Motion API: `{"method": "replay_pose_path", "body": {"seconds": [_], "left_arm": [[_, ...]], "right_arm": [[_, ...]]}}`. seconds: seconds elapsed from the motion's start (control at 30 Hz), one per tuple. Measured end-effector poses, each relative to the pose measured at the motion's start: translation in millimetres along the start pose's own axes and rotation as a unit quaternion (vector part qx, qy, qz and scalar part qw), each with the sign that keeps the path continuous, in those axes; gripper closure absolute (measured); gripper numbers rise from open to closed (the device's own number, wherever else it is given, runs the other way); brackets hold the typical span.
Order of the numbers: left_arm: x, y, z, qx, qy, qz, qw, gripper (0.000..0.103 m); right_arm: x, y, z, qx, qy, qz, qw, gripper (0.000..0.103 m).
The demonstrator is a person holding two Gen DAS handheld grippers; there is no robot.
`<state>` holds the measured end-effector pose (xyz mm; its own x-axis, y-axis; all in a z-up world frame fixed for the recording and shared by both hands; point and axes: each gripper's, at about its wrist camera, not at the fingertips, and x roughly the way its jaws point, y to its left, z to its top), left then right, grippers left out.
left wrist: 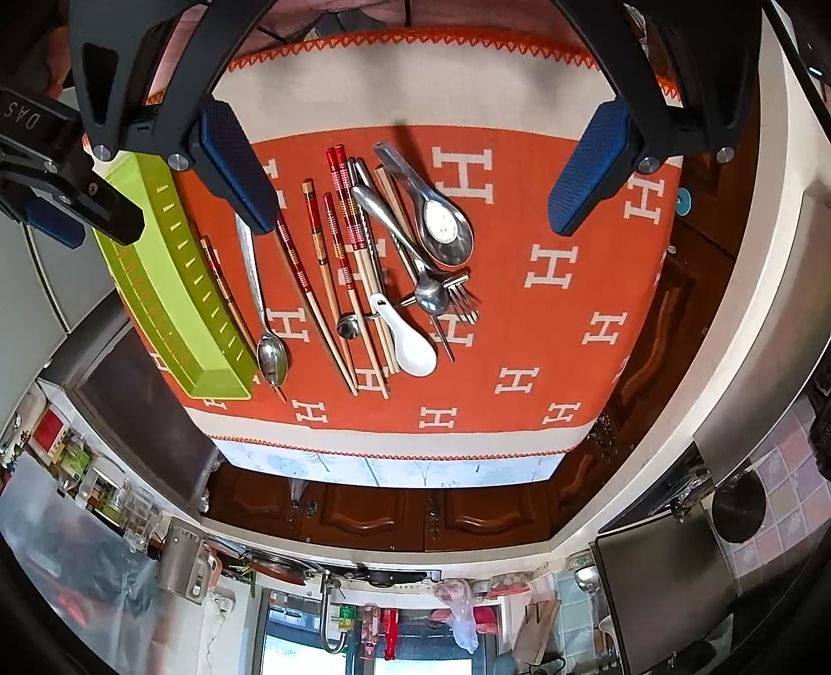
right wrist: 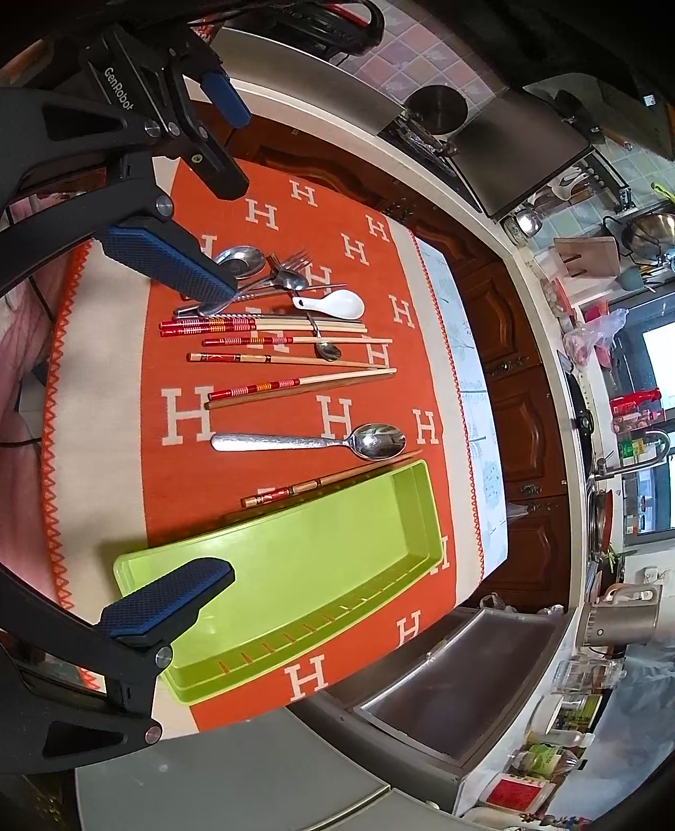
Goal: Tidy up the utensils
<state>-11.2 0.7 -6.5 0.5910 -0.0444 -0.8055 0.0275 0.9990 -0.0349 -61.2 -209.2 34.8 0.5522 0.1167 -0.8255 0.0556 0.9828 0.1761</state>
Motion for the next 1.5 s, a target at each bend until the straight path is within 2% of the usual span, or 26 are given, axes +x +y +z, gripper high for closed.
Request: {"method": "replay_pose_path", "body": {"seconds": [0.57, 0.8, 0.9, 1.03, 1.2, 1.33, 1.43, 1.5], "left_arm": [[-3, 3, -1, -0.001, -0.004, 0.001, 1.0, 0.001], [-10, 11, 0, -0.012, -0.01, -0.012, 0.9998, 0.001], [-7, 14, 2, -0.012, -0.004, -0.023, 0.9997, 0.001], [2, 12, 3, 0.01, 0.019, -0.033, 0.9992, 0.001], [3, 25, 12, 0.003, 0.024, -0.029, 0.9993, 0.001], [-1, 52, 28, -0.027, 0.012, -0.038, 0.9988, 0.001], [-1, 70, 40, -0.033, 0.0, -0.015, 0.9994, 0.001], [7, 81, 46, -0.038, 0.007, -0.001, 0.9992, 0.001]], "right_arm": [[-7, 0, -7, 0.0, -0.004, 0.004, 1.0, 0.004], [-6, -1, -7, 0.006, 0.002, 0.014, 1.0, 0.004], [-3, -4, -4, 0.011, 0.007, 0.022, 1.0, 0.004], [1, -4, 0, 0.007, 0.01, 0.027, 1.0, 0.005], [10, 10, 14, -0.026, 0.015, 0.017, 0.999, 0.018], [19, 18, 32, -0.032, 0.021, 0.036, 0.999, 0.018], [26, 30, 48, -0.043, 0.018, 0.047, 0.998, 0.019], [32, 39, 60, -0.049, 0.019, 0.059, 0.997, 0.02]]}}
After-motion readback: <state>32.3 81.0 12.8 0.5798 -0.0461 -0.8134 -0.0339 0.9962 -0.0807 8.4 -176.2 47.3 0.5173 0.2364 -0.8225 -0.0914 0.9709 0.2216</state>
